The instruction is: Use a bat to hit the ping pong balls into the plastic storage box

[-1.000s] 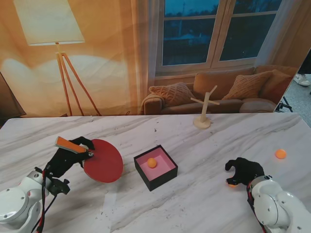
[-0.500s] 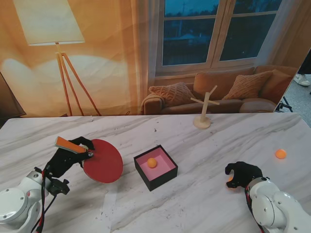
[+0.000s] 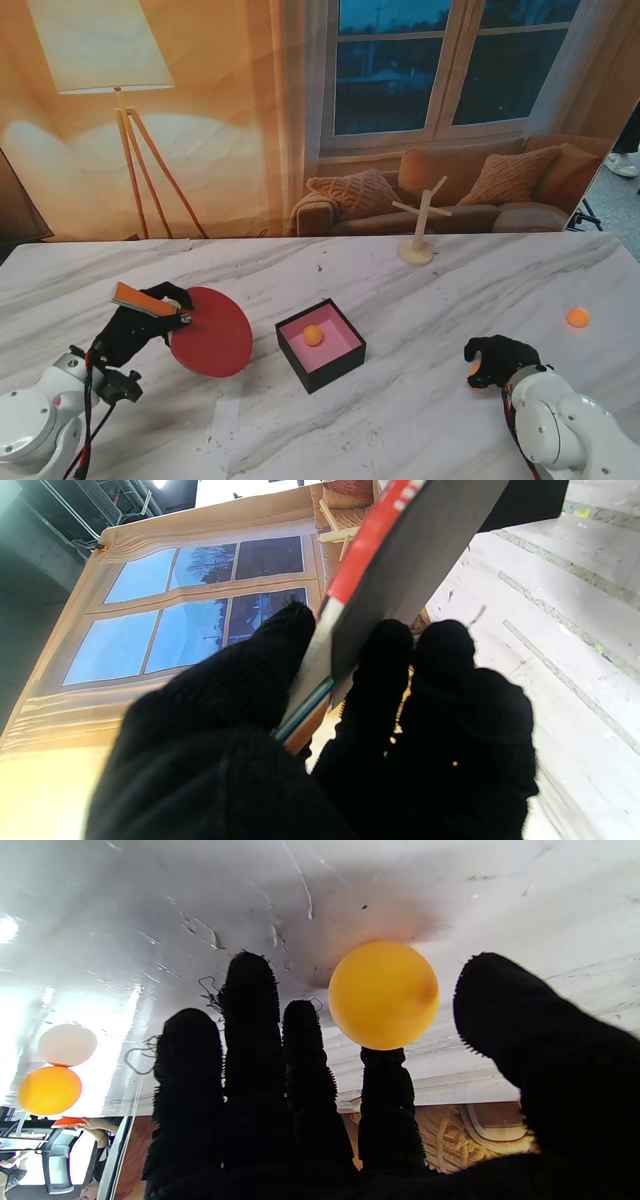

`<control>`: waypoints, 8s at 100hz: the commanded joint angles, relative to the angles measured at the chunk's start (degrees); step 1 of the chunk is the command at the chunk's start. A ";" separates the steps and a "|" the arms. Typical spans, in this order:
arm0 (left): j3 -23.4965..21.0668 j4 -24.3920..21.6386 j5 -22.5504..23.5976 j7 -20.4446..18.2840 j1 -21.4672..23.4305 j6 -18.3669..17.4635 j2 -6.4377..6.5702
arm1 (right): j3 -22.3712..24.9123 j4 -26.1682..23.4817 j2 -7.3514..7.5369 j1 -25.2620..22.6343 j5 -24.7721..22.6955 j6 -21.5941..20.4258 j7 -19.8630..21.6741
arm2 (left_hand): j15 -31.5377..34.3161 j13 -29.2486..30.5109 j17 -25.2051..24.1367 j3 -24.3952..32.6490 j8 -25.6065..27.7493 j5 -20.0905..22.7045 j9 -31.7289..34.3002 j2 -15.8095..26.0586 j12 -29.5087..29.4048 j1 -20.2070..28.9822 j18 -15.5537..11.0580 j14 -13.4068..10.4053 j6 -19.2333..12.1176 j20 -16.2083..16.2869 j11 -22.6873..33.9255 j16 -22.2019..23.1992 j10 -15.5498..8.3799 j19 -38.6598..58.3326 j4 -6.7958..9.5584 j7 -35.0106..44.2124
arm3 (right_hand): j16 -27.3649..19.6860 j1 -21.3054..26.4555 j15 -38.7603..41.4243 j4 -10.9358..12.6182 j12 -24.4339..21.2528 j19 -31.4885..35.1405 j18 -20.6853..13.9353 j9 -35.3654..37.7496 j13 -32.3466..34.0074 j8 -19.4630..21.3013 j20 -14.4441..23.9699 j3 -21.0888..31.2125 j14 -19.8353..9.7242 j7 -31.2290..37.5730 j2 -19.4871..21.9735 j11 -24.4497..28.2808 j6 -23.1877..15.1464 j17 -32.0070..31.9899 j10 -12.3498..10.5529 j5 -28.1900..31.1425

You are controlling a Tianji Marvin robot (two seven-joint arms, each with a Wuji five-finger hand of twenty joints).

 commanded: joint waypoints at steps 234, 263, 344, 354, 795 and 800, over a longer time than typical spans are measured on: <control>-1.43 -3.28 0.33 -0.21 2.28 -0.33 0.00 | 1.20 -0.99 0.32 0.36 -3.06 -1.59 3.09 | 1.89 0.34 -0.09 6.05 1.01 1.85 -2.38 0.22 0.63 3.15 -5.35 3.68 0.68 1.77 -1.48 0.61 -5.69 -0.44 -0.50 0.58 | -4.97 20.16 11.38 -5.96 9.93 7.64 -4.23 24.04 20.31 -4.71 -5.18 6.37 -5.74 28.24 -4.37 9.54 -1.06 19.61 -0.96 19.37; -1.32 -3.59 0.34 -0.19 2.21 0.04 -0.01 | 2.05 -0.97 0.16 0.11 -3.40 -3.86 0.68 | 1.88 0.34 -0.09 6.05 1.01 1.89 -2.36 0.22 0.62 3.17 -5.35 3.73 0.71 1.78 -1.49 0.62 -5.67 -0.45 -0.51 0.57 | -5.79 20.12 12.02 -6.22 9.55 8.47 -2.70 25.09 21.61 -5.36 -5.09 8.41 -4.89 28.59 -5.92 9.89 -0.01 20.95 0.07 20.52; -1.10 -4.17 0.38 -0.08 2.28 0.71 -0.02 | 6.24 -5.43 -0.47 -0.02 -2.48 -6.39 -2.12 | 1.85 0.30 -0.09 6.07 1.05 1.89 -2.39 0.25 0.65 3.21 -5.35 3.72 0.69 1.80 -1.54 0.63 -5.63 -0.45 -0.49 0.54 | -5.98 20.46 12.13 -6.26 9.48 8.57 -2.46 24.95 21.45 -5.59 -5.37 8.12 -4.83 28.39 -5.41 9.79 0.20 20.77 0.21 20.55; -1.05 -4.14 0.30 -0.22 2.20 0.70 0.01 | 6.36 -6.26 -0.59 0.33 -1.85 -6.87 -2.62 | 1.86 0.30 -0.09 6.05 1.04 1.87 -2.38 0.27 0.64 3.18 -5.35 3.72 0.67 1.80 -1.54 0.64 -5.60 -0.46 -0.50 0.52 | -5.98 20.51 12.14 -6.26 9.49 8.57 -2.40 24.96 21.41 -5.59 -5.39 8.04 -4.70 28.36 -5.37 9.77 0.25 20.72 0.21 20.57; 3.18 -6.95 -1.64 8.32 2.47 9.14 -2.12 | -39.49 -9.80 -9.61 33.65 35.69 6.80 -14.81 | 4.18 1.62 2.20 6.41 1.36 0.72 -2.42 0.39 -0.93 2.84 -4.08 4.97 3.22 1.63 1.29 0.34 -4.44 1.16 -1.32 1.41 | -0.09 8.14 5.66 -7.58 4.22 3.94 -0.71 12.75 10.75 -4.34 -4.61 4.94 -3.08 18.06 -4.50 3.86 0.33 9.02 -1.66 14.22; 3.38 -7.15 -1.95 8.14 2.31 9.01 -2.09 | -39.40 -9.72 -9.60 33.66 35.69 6.71 -14.84 | 4.18 1.62 2.18 6.42 1.39 0.77 -2.45 0.36 -0.93 2.85 -4.09 4.97 3.22 1.63 1.26 0.34 -4.42 1.14 -1.33 1.44 | 0.16 5.54 4.64 -5.37 3.29 3.30 -0.80 9.93 8.62 -2.07 -4.17 4.88 -3.12 13.02 -3.40 2.74 0.92 6.86 -1.75 13.51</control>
